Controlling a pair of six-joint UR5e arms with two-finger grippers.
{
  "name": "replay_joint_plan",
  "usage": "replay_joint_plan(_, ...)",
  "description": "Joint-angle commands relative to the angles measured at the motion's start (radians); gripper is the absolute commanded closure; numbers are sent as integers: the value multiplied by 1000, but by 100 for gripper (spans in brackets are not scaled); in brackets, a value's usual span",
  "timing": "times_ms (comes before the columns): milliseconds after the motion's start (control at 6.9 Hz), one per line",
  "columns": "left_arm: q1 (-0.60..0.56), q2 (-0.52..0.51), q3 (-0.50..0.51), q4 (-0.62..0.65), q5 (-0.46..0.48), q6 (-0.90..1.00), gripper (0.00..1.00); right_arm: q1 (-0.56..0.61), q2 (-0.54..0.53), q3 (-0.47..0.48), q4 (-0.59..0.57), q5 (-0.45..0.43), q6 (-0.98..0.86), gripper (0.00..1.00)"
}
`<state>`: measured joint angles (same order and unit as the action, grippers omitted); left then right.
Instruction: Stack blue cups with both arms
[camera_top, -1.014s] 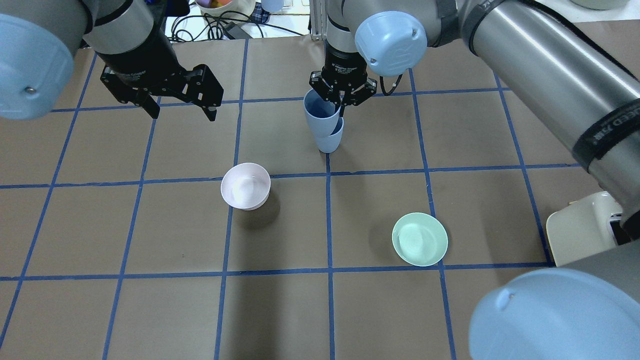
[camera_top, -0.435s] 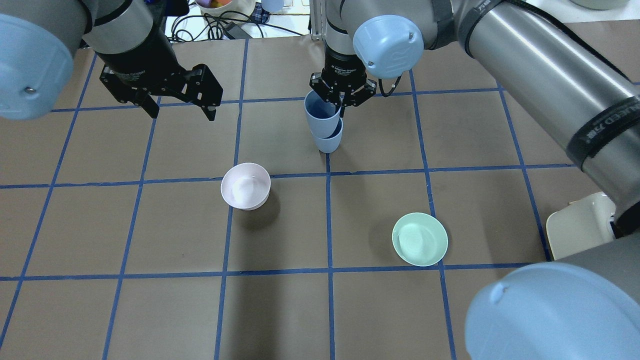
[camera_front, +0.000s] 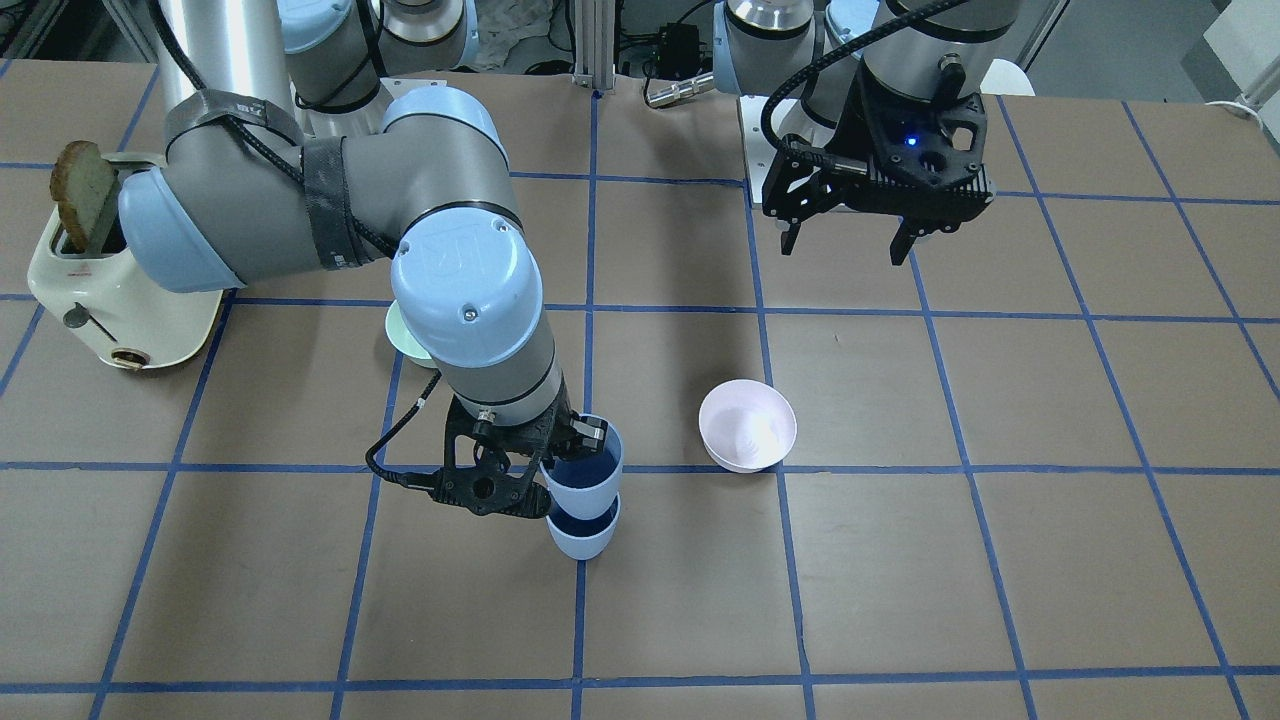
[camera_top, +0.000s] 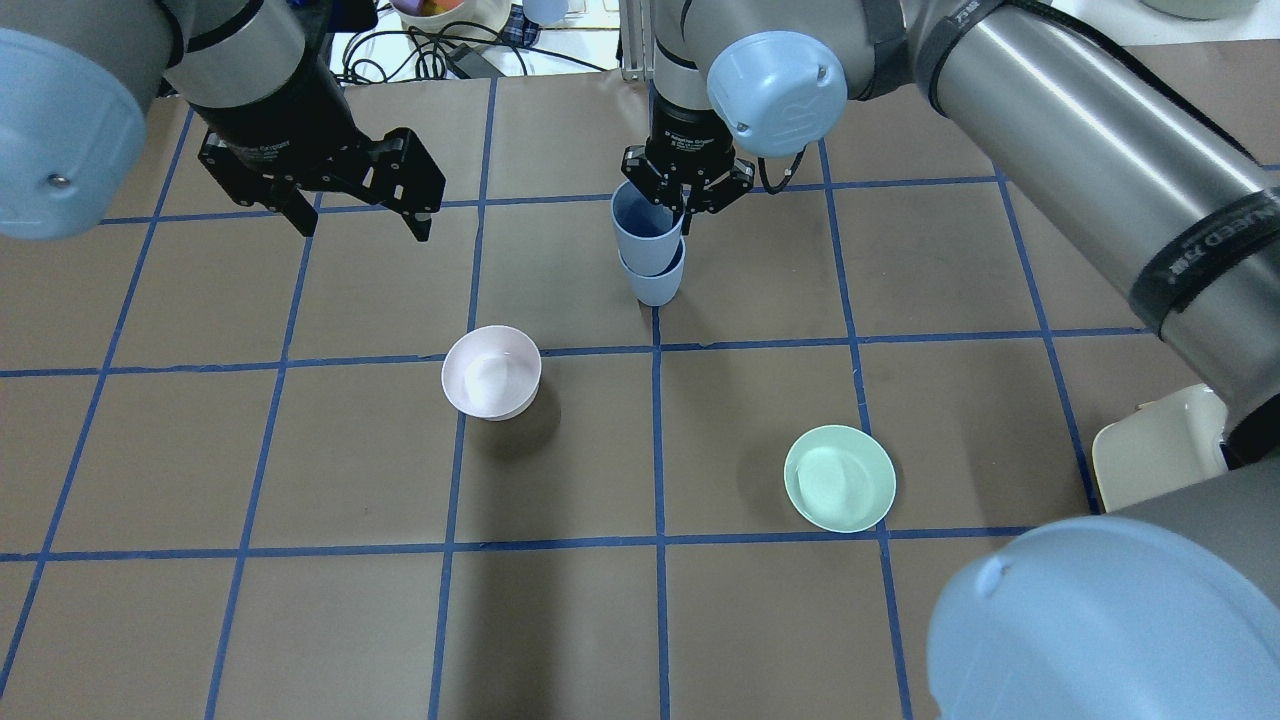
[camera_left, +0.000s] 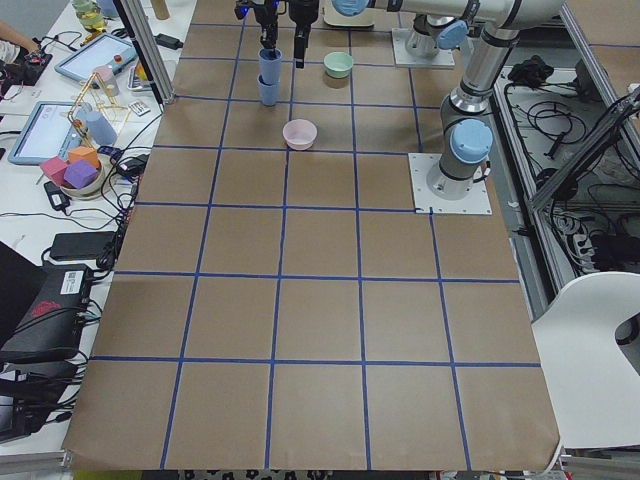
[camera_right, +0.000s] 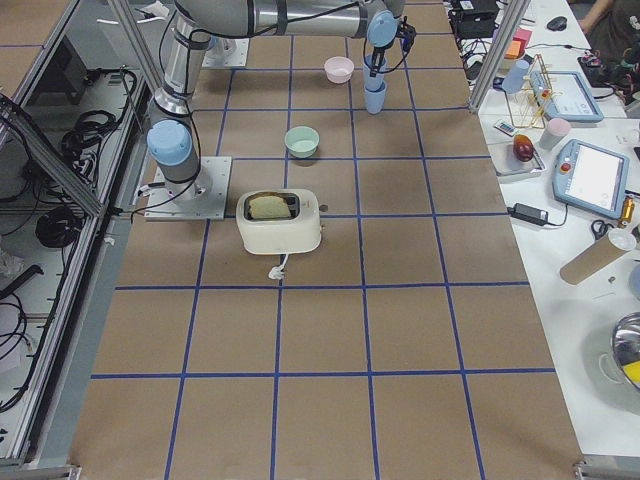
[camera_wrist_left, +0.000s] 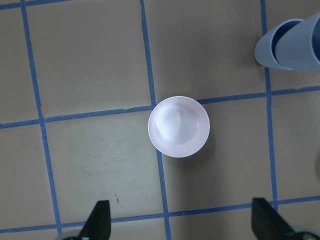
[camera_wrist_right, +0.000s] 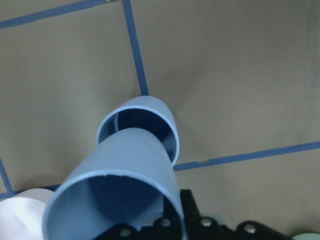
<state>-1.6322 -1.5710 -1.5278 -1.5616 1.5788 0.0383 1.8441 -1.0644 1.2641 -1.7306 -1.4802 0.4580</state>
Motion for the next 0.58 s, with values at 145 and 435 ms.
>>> replay_joint_plan(145,0,0,0,0,1,0,0,-8,1,-6,-20,-2,2,100)
replay_joint_plan(435,0,0,-2,0,1,0,0,-8,1,-6,-21,-2,2,34)
